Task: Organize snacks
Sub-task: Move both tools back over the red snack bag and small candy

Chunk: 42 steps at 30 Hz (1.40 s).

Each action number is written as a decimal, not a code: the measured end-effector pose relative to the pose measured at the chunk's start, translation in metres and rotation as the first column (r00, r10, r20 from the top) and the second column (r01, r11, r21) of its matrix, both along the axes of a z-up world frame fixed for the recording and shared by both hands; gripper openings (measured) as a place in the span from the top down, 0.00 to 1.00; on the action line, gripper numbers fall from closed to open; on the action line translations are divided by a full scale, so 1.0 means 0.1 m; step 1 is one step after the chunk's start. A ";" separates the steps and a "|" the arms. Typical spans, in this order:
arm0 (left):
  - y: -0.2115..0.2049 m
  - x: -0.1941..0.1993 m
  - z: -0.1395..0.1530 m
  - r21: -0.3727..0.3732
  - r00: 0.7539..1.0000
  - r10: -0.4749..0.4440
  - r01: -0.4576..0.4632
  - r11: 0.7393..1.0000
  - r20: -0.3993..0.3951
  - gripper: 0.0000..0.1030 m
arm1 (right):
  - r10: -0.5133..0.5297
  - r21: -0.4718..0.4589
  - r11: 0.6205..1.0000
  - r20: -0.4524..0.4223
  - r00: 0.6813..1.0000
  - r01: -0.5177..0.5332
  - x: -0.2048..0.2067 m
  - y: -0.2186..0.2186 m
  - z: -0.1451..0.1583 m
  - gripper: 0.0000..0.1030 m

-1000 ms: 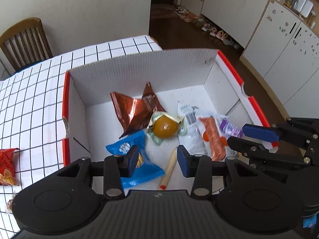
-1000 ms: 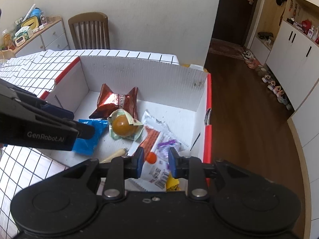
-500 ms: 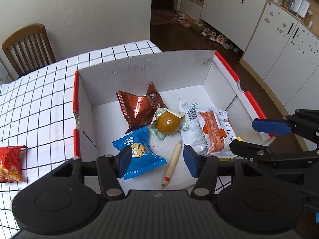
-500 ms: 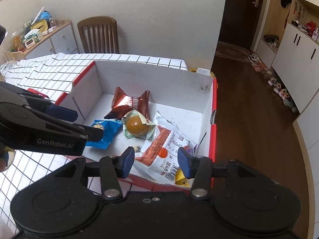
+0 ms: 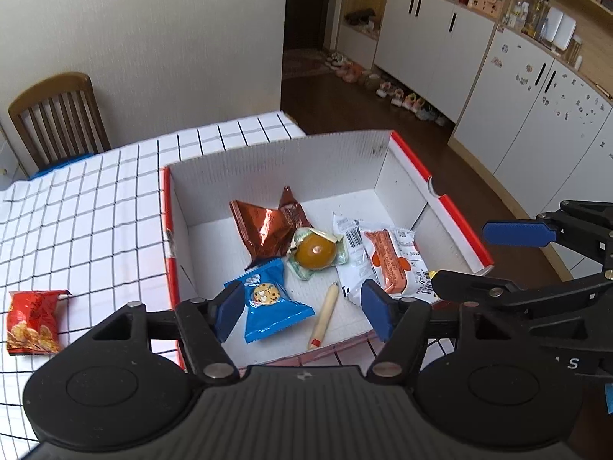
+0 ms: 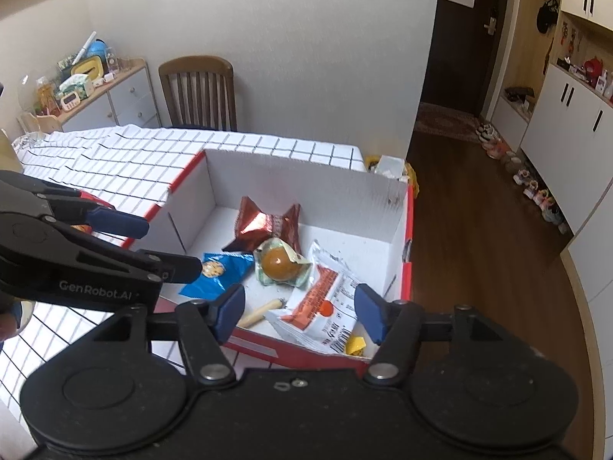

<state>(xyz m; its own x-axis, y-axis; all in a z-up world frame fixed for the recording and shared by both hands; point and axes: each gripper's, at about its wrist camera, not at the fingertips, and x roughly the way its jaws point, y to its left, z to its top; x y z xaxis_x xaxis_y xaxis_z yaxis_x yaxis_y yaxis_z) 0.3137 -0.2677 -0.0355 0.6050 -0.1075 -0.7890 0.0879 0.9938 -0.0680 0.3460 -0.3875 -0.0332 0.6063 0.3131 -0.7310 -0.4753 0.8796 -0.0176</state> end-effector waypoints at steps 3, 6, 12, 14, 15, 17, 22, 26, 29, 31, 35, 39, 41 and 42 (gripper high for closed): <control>0.04 -0.08 0.08 0.001 1.000 0.002 -0.002 1.000 0.017 0.36 | 0.010 0.015 1.000 0.007 1.000 -0.010 -0.06 0.04 0.07 0.37; 0.11 -0.17 0.15 -0.006 0.999 0.008 -0.008 1.000 0.033 0.36 | 0.023 0.030 0.999 0.021 1.000 -0.024 -0.12 0.10 0.15 0.27; 0.32 -0.36 0.27 -0.033 0.998 0.027 -0.025 0.999 0.063 0.35 | 0.031 0.054 0.998 0.046 0.998 -0.034 -0.22 0.23 0.27 0.17; 0.40 -0.42 0.31 -0.037 0.997 0.031 -0.028 0.999 0.072 0.35 | 0.031 0.067 0.997 0.050 0.998 -0.034 -0.25 0.27 0.30 0.12; 0.44 -0.46 0.32 -0.041 0.996 0.031 -0.028 0.999 0.078 0.34 | 0.031 0.074 0.997 0.053 0.998 -0.034 -0.27 0.29 0.32 0.10; 0.53 -0.53 0.36 -0.043 0.995 0.033 -0.029 0.999 0.091 0.26 | 0.033 0.084 0.996 0.063 0.998 -0.038 -0.32 0.35 0.36 0.03; 0.79 -0.71 0.42 -0.036 0.992 0.037 -0.033 0.999 0.122 0.23 | 0.054 0.106 0.992 0.082 0.995 -0.063 -0.45 0.56 0.45 0.00; 1.04 -0.83 0.44 -0.036 0.990 0.047 -0.043 0.998 0.134 0.22 | 0.057 0.138 0.988 0.093 0.994 -0.070 -0.55 0.75 0.49 0.00; 1.26 -0.90 0.45 -0.043 0.988 0.060 -0.054 0.998 0.141 0.21 | 0.047 0.174 0.983 0.078 0.996 -0.060 -0.60 0.90 0.50 0.00; 1.43 -0.93 0.46 -0.051 0.988 0.072 -0.066 0.997 0.139 0.21 | 0.038 0.190 0.980 0.068 0.997 -0.050 -0.63 1.01 0.49 0.00; 1.77 -0.98 0.46 -0.039 0.984 0.105 -0.100 0.994 0.145 0.21 | 0.030 0.206 0.978 0.054 0.998 -0.041 -0.68 1.26 0.47 0.00; 2.14 -0.95 0.47 -0.020 0.978 0.146 -0.145 0.989 0.151 0.20 | 0.040 0.193 0.980 0.037 0.999 -0.046 -0.73 1.54 0.41 0.00; 2.31 -0.93 0.46 -0.015 0.975 0.163 -0.162 0.987 0.153 0.20 | 0.041 0.188 0.981 0.026 0.999 -0.045 -0.75 1.68 0.37 0.00; 2.39 -0.92 0.45 -0.010 0.974 0.170 -0.170 0.985 0.153 0.20 | 0.041 0.184 0.982 0.021 0.999 -0.044 -0.76 1.75 0.35 0.00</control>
